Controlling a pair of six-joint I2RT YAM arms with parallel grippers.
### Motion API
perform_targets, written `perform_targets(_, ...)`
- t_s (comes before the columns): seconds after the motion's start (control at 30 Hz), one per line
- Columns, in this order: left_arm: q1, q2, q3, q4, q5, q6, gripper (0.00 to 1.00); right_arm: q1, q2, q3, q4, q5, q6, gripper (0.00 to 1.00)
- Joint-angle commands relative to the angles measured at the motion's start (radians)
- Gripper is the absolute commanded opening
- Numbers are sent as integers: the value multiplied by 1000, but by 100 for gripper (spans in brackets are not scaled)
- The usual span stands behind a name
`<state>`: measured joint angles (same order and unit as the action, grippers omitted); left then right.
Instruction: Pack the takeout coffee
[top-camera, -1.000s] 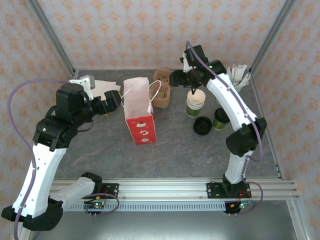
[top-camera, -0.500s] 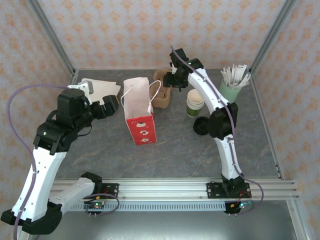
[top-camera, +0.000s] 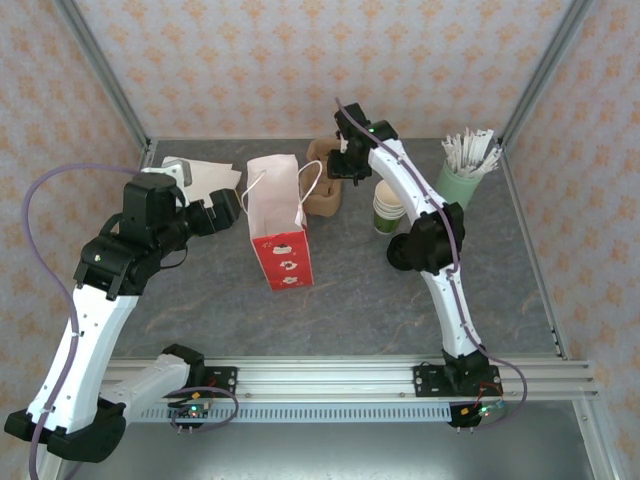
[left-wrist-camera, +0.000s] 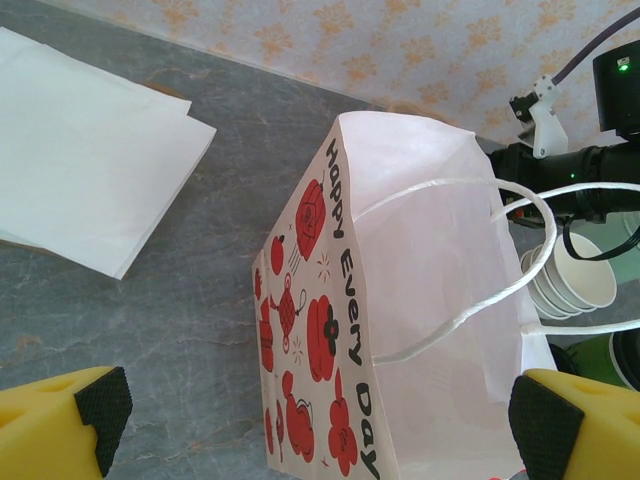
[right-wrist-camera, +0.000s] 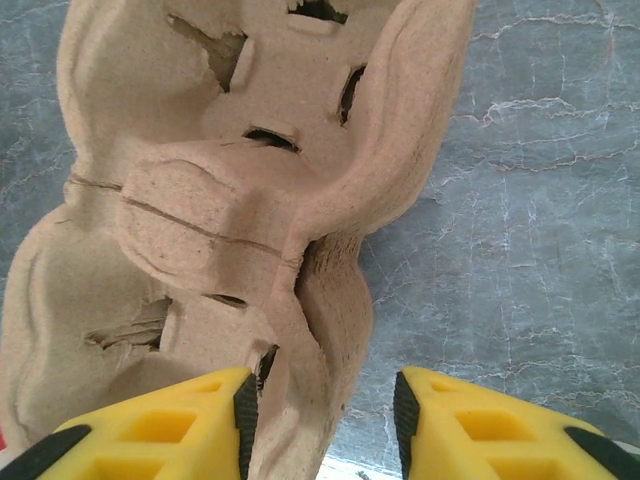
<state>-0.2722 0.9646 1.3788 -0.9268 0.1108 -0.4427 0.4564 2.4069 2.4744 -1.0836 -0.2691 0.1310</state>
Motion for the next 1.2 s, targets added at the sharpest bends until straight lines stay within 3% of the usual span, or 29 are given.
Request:
perform_targets(0.0,8,2,-4,-7,-29,28,100,11,25,44,-2,8,-13,39)
perform_targets(0.5,10,10,2,-8,-24,34,100,19,35,81,-6,28,-24,26)
perform_targets(1.17,9,6,17,-18,-30,43,100,19,1,84,-13,-43,-23,13)
